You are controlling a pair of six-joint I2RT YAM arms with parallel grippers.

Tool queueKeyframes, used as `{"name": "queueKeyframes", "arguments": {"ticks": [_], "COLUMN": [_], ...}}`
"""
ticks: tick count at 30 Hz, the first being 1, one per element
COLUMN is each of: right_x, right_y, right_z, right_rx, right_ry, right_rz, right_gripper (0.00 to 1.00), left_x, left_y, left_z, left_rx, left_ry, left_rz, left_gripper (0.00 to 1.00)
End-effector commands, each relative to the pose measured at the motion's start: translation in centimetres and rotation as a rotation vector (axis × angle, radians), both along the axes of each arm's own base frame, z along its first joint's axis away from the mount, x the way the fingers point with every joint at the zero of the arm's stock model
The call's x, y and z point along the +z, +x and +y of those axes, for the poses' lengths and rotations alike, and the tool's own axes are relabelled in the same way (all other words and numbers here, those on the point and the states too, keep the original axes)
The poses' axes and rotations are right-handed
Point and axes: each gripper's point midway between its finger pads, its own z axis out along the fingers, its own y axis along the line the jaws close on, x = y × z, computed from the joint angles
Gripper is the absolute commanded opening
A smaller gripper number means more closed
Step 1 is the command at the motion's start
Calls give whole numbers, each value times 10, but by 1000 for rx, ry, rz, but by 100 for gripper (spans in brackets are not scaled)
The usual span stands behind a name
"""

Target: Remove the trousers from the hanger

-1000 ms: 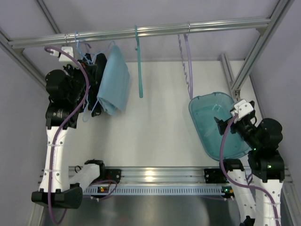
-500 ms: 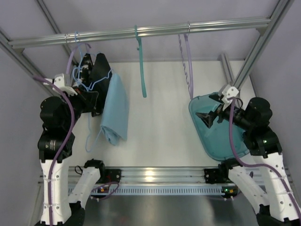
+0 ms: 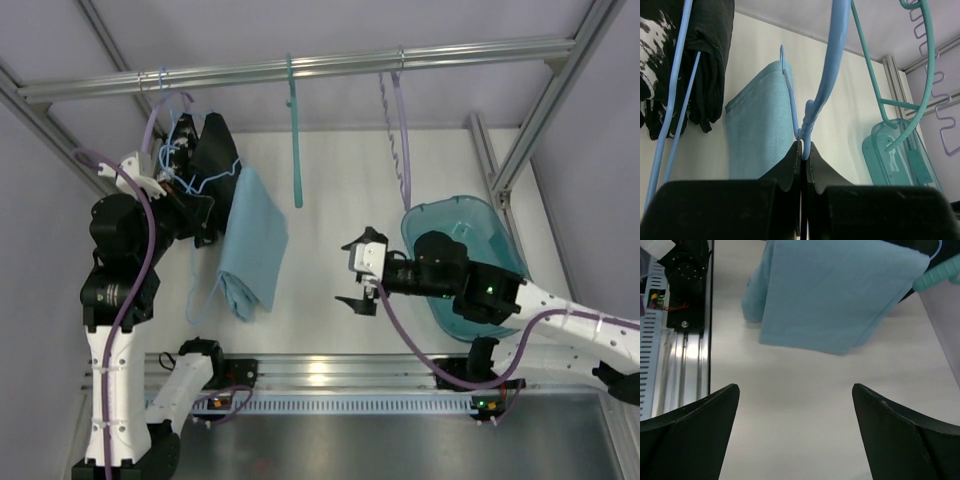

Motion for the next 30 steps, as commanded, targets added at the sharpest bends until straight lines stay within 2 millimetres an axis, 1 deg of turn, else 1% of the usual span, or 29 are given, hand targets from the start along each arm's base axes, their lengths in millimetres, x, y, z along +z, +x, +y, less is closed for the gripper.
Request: {"name": "queueKeyframes", "arguments": {"ticks": [1, 2, 3, 4, 5, 6, 7, 8, 10, 11, 12, 13, 14, 15, 16, 17, 18, 20, 22, 26, 28, 29, 30], "right_x": [48, 57, 62, 65, 55, 74, 79, 68, 91, 82, 91, 95, 88, 99, 99, 96, 99, 94, 89, 82, 77, 72, 73], "right_y": [12, 9, 10, -4, -7, -14, -16, -15, -15, -12, -9, -9, -7, -4, -5, -3, -3, -3, -11, -19, -16, -14, -10], "right_z": [37, 48, 64, 79, 95, 106, 112, 127, 141, 155, 159, 165, 174, 177, 180, 185, 187, 191, 194, 202, 204, 208, 208], "right_rx": [-100, -93, -111, -76, -60, -54, -56, -56, -74, -79, -104, -114, -121, -143, -147, -151, -153, -154, -124, -100, -116, -121, -140], "right_ry": [183, 222, 252, 275, 264, 356, 392, 388, 491, 480, 507, 523, 509, 528, 531, 527, 541, 541, 543, 528, 515, 501, 508], "right_rz": [-214, -233, -245, -248, -251, -270, -280, -277, -276, -275, -280, -293, -295, -295, -285, -281, -270, -252, -226, -169, -168, -175, -186], "right_gripper": [98, 99, 99, 99, 100, 99, 99, 99, 100, 99, 99, 99, 96, 93, 90, 82, 79, 76, 76, 77, 77, 77, 77], "left_x": [84, 86, 89, 89, 88, 91, 88, 89, 89, 89, 89, 90, 91, 92, 93, 94, 95, 98, 100, 106, 107, 107, 108], "left_y": [-3, -2, -2, -1, 2, 2, 4, 4, 4, 4, 4, 3, 0, -1, -2, -5, -7, -9, -9, -11, -12, -13, -15], "left_z": [-1, -2, -2, -3, -1, -1, 0, 1, 1, 1, 2, 2, 2, 2, 3, 2, 3, 3, 4, 2, 2, 0, 0], "left_rx": [17, 13, 10, 10, 23, 21, 28, 37, 37, 37, 39, 38, 42, 43, 45, 43, 45, 48, 51, 42, 40, 31, 28], "left_ry": [-76, -84, -92, -98, -106, -106, -102, -100, -94, -94, -95, -95, -101, -99, -99, -97, -97, -97, -98, -105, -107, -107, -112], "left_rz": [-253, -251, -252, -249, -240, -241, -227, -225, -218, -218, -220, -221, -225, -225, -228, -233, -238, -249, -252, -262, -265, -266, -269], "left_gripper": [0, 0, 0, 0, 0, 0, 0, 0, 0, 0, 0, 0, 0, 0, 0, 0, 0, 0, 0, 0, 0, 0, 0]}}
